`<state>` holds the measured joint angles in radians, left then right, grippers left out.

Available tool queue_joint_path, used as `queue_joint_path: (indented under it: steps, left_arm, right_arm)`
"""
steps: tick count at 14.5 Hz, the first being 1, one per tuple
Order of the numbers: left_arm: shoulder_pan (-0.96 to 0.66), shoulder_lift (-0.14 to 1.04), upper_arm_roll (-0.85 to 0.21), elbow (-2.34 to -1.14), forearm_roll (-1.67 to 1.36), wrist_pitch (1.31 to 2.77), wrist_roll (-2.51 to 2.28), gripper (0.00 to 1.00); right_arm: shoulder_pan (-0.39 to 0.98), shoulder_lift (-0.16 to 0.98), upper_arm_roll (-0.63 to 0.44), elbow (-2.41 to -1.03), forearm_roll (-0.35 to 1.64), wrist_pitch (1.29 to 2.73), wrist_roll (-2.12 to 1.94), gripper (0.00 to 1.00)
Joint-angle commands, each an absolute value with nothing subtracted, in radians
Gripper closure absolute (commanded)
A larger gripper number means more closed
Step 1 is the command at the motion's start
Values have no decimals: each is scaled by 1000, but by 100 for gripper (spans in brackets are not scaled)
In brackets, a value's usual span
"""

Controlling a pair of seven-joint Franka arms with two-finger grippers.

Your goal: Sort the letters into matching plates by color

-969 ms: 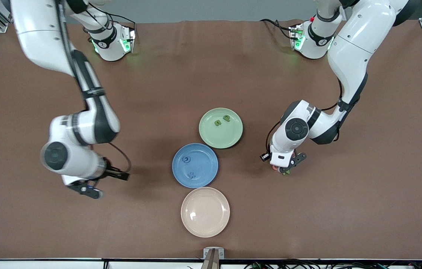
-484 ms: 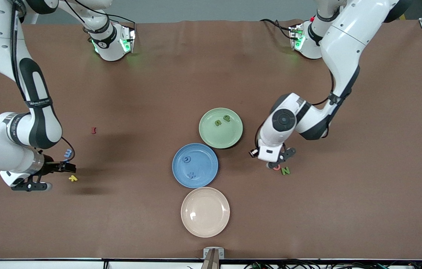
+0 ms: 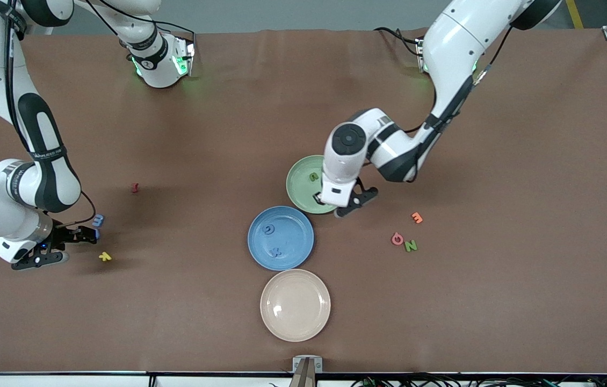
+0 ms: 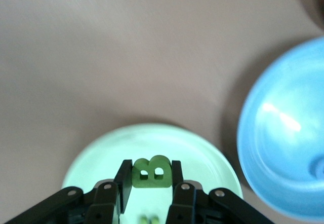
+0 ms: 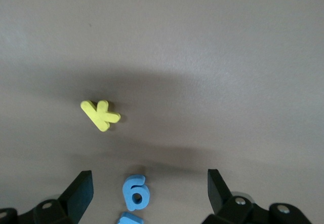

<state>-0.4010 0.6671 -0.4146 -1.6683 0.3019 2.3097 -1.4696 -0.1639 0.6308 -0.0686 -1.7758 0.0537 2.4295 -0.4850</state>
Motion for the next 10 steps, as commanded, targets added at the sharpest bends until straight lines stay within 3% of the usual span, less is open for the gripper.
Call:
queue_joint_path:
  steps: [1, 8, 10]
  left_arm:
    - [-436, 707, -407, -1628, 301, 2290, -1486, 80]
    - [-457, 732, -403, -1628, 304, 2290, -1488, 77]
    - [-457, 732, -403, -1628, 305, 2290, -1486, 67]
  right_arm:
    - [-179, 621, -46, -1864, 40, 2544, -511, 2]
    - [-187, 623, -46, -1910, 41, 2583, -540, 10]
    - [-202, 620, -44, -1930, 43, 2577, -538, 12]
